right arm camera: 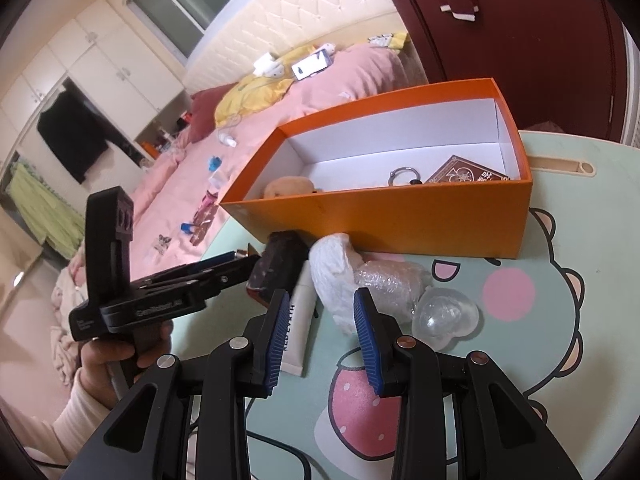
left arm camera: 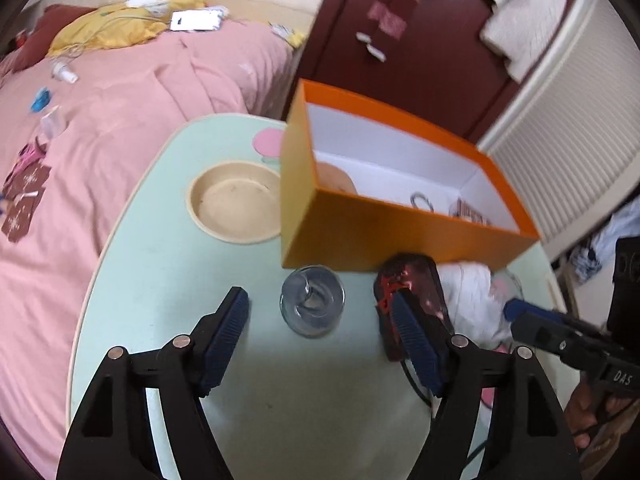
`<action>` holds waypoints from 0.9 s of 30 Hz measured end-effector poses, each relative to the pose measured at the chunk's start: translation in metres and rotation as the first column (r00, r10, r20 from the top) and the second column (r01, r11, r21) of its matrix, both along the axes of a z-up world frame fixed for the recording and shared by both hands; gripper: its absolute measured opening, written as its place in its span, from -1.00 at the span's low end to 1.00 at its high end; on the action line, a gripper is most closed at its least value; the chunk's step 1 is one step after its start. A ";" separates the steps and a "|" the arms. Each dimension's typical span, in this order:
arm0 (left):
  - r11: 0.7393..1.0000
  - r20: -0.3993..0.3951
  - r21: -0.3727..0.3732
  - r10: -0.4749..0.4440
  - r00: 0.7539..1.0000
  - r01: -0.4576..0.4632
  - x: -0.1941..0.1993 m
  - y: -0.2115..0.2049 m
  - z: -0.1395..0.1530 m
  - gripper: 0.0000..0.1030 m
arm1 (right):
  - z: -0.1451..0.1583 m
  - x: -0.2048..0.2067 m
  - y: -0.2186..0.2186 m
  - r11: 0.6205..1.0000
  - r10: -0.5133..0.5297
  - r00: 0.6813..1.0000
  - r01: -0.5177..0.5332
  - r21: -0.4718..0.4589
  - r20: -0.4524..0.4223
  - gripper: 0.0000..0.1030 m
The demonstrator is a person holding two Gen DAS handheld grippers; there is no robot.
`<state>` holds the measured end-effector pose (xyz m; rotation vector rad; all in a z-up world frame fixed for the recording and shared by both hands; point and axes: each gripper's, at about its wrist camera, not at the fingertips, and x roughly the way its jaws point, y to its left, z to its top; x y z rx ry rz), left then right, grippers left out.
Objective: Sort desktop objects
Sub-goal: 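Carry the silver metal cap out and set it on the table with the left tool, then move the right tool over the orange box toward the figurine keychain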
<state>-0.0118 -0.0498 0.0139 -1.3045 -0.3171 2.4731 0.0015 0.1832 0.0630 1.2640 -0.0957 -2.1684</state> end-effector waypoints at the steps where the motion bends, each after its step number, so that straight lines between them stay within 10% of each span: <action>1: 1.000 -0.010 -0.006 0.009 1.000 -0.009 0.001 -0.001 0.000 0.45 | 0.001 0.000 -0.001 1.000 0.000 1.000 0.000 0.003 -0.001 -0.35; 9: 0.993 -0.119 -0.099 0.051 0.992 -0.063 0.011 0.000 0.007 0.45 | 0.011 -0.006 -0.010 1.000 0.001 1.000 -0.001 0.015 -0.012 -0.29; 27: 0.980 -0.061 -0.167 0.101 0.993 -0.110 0.003 -0.005 -0.009 0.59 | 0.020 -0.017 -0.044 0.999 0.019 1.000 -0.018 0.049 -0.024 -0.24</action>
